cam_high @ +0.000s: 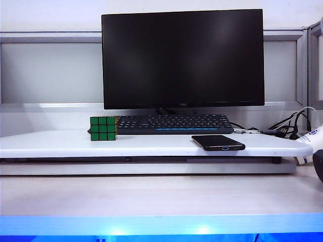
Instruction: Put the phone on top of the Rubik's Cube.
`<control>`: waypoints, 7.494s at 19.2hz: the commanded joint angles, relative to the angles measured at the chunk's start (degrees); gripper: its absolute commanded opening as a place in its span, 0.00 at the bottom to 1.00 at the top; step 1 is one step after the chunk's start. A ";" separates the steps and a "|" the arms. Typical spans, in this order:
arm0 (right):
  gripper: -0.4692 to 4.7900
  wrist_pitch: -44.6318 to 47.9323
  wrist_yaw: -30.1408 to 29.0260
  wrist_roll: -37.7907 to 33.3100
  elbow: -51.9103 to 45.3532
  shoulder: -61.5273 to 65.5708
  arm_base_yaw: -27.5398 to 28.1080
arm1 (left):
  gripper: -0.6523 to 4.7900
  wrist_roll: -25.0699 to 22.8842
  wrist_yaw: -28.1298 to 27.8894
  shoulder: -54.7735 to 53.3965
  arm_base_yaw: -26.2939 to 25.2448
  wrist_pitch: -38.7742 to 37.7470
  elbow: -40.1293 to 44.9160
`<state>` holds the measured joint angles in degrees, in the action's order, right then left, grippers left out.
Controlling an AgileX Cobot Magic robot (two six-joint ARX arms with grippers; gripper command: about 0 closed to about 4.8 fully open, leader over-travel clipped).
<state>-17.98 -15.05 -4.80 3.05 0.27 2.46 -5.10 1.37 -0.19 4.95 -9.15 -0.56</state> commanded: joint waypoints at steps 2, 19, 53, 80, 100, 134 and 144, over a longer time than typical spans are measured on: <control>0.07 -0.20 -0.11 -0.09 0.07 -0.20 0.04 | 0.11 0.17 -0.09 -0.02 -0.07 -1.11 0.09; 0.07 0.24 -0.26 5.88 0.07 -0.20 0.04 | 0.11 -0.44 0.13 -0.02 -0.07 -1.07 0.09; 0.85 36.57 -25.40 -49.70 5.97 29.18 -0.07 | 0.11 -0.31 7.91 -0.02 -0.04 -0.61 0.07; 0.53 66.31 -26.18 -55.21 27.47 99.76 -8.76 | 0.11 -0.50 15.39 -0.02 -0.04 0.15 0.07; 0.07 72.17 -28.09 -57.20 27.69 99.76 -10.08 | 0.11 -0.48 23.54 -0.02 -0.02 0.31 -0.04; 0.07 53.72 -25.09 -55.49 64.59 107.23 -25.05 | 0.11 -0.85 10.75 -0.02 -0.07 5.88 0.09; 0.07 52.30 -24.26 -56.65 72.41 115.30 -28.00 | 0.11 -0.85 4.57 -0.02 -0.07 6.05 0.09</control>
<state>31.46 -39.09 -61.01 74.17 115.50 -25.47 -5.80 6.31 -0.19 4.95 -3.90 -0.49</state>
